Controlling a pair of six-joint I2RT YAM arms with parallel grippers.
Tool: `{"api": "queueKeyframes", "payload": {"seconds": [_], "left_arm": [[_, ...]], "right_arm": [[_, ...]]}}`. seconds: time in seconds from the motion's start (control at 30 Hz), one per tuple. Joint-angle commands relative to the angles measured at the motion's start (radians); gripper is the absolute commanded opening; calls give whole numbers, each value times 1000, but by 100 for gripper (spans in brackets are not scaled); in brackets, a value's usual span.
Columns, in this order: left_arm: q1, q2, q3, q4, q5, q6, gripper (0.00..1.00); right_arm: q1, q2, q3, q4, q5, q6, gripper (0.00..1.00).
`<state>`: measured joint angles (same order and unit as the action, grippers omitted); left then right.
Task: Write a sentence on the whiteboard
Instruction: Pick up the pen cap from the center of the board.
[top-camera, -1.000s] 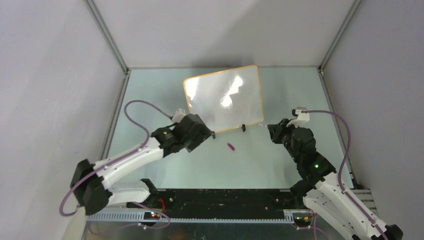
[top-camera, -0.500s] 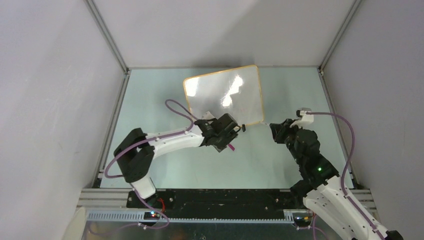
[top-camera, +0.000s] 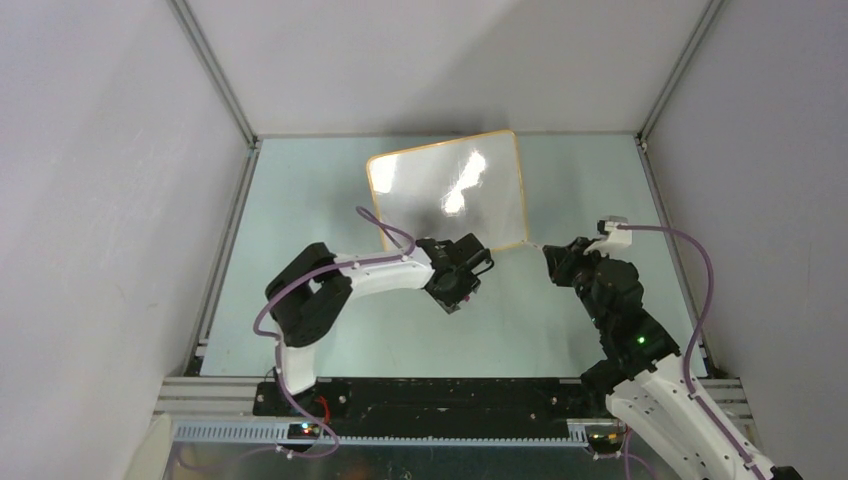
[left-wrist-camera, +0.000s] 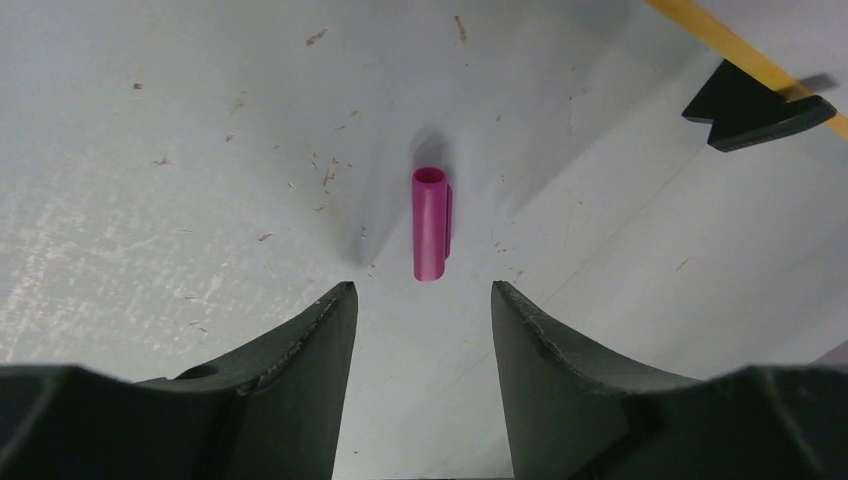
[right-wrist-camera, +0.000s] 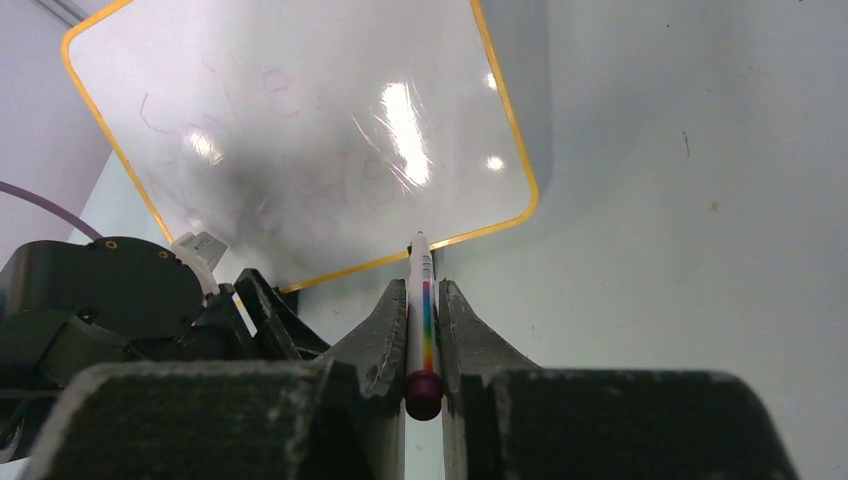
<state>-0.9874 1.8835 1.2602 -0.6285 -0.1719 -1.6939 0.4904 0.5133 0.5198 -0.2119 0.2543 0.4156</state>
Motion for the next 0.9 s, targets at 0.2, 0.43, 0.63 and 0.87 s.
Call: {"api": "queueKeyframes", "payload": {"seconds": [0.2, 0.43, 0.63, 0.87], "left_arm": [[17, 79, 137, -187, -13, -54, 53], [36, 144, 213, -261, -1, -50, 48], [48, 171, 196, -259, 15, -70, 40], [51, 190, 223, -260, 3, -66, 8]], "right_arm": [[-24, -26, -11, 28, 3, 13, 0], [-35, -53, -17, 26, 1, 15, 0], [-20, -70, -19, 28, 20, 8, 0], [-18, -78, -20, 20, 24, 6, 0]]}}
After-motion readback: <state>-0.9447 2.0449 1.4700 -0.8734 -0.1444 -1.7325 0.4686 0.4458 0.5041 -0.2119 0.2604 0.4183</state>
